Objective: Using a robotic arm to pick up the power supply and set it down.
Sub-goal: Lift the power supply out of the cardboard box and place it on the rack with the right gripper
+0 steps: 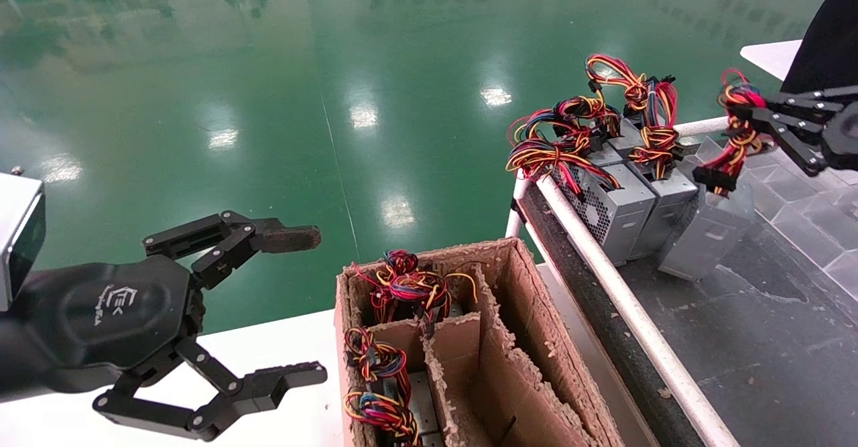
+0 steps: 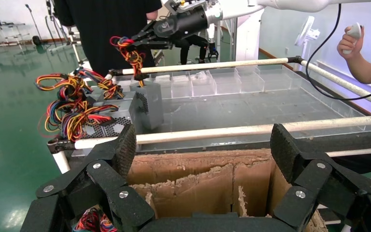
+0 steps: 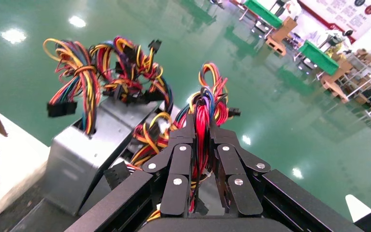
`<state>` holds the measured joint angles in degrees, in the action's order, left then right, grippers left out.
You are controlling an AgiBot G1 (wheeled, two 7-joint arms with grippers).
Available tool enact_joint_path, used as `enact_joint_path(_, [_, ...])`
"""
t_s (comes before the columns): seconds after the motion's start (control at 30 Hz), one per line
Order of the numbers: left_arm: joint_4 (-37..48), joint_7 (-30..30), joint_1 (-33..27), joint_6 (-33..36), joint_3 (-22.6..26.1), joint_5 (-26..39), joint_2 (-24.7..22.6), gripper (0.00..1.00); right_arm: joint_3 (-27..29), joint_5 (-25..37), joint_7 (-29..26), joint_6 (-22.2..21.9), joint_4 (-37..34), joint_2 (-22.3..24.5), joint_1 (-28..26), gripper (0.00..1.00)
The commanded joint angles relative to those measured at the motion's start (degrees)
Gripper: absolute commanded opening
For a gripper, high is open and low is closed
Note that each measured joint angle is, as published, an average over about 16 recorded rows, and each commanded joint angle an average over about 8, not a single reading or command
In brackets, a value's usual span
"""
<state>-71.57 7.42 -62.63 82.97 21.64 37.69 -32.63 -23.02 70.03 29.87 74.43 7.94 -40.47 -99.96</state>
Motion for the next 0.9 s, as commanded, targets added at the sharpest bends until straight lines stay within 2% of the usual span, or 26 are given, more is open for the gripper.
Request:
enact_joint_path(0.03, [0.0, 0.0, 0.0, 0.0, 0.0, 0.0, 0.0, 1.0, -0.2, 0.4, 0.5, -0.5, -0.9, -0.8, -1.0, 0.0])
enact_joint_path(0.4, [0.0, 0.0, 0.0, 0.0, 0.0, 0.0, 0.0, 1.0, -1.4, 2.2, 2.0, -4.3, -4.3, -4.5, -4.0, 0.0])
enact_joint_path(0.73, [0.0, 0.0, 0.0, 0.0, 0.0, 0.0, 0.0, 1.0, -1.8, 2.9, 2.7, -12.8, -6.1, -8.9, -5.7, 0.0])
enact_joint_path(0.9, [0.0, 0.0, 0.0, 0.0, 0.0, 0.0, 0.0, 1.0, -2.0, 3.3, 2.6, -13.0, -6.5, -10.3, -6.0, 0.0])
